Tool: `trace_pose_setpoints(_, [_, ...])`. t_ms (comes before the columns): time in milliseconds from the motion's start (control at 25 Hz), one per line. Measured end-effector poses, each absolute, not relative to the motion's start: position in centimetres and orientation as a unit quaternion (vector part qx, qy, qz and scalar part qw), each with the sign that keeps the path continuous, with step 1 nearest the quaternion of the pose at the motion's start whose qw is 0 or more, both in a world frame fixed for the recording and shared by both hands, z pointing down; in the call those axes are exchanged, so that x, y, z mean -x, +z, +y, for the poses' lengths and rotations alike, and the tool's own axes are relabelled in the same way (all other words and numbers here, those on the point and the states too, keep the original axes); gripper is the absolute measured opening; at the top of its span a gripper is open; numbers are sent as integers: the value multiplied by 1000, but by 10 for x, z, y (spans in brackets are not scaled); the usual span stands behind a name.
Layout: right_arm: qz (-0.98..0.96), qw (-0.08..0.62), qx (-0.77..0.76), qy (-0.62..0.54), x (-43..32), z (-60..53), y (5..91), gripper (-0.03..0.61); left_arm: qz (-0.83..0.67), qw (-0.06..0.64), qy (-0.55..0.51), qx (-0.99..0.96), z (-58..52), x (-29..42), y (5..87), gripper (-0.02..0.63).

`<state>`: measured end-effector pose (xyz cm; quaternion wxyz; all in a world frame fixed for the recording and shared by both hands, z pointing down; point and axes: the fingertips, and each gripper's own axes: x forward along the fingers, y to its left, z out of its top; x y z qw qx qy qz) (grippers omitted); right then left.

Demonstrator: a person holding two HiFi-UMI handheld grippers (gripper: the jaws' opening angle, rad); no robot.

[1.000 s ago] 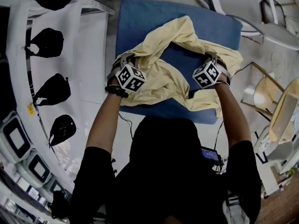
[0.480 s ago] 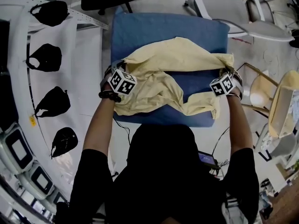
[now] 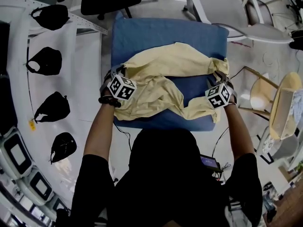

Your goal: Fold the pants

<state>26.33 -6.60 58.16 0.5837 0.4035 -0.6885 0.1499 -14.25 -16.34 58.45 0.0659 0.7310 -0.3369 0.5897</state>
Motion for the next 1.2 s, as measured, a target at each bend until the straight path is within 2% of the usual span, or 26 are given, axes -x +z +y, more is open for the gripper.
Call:
trace_pose_setpoints(280, [-724, 558, -392, 109, -232, -119, 565, 190, -354, 69, 578, -732, -172, 156, 577, 35])
trace_pose_setpoints(600, [-722, 610, -321, 65, -189, -170, 610, 196, -317, 81, 541, -775, -164, 152, 566, 35])
trace_pose_setpoints(760, [-742, 609, -278, 18, -150, -184, 609, 210, -281, 76, 531, -796, -147, 159, 562, 39])
trace_pose_setpoints(920, [-778, 579, -244, -4, -89, -179, 603, 210, -303, 79, 545, -778, -137, 189, 569, 132])
trace_pose_setpoints(1080, [-795, 570, -204, -24, -37, -164, 602, 210, -329, 97, 554, -758, -120, 224, 575, 149])
trace_pose_setpoints(1200, [-811, 555, -184, -30, 3, -154, 597, 210, -340, 138, 543, -755, -101, 245, 581, 176])
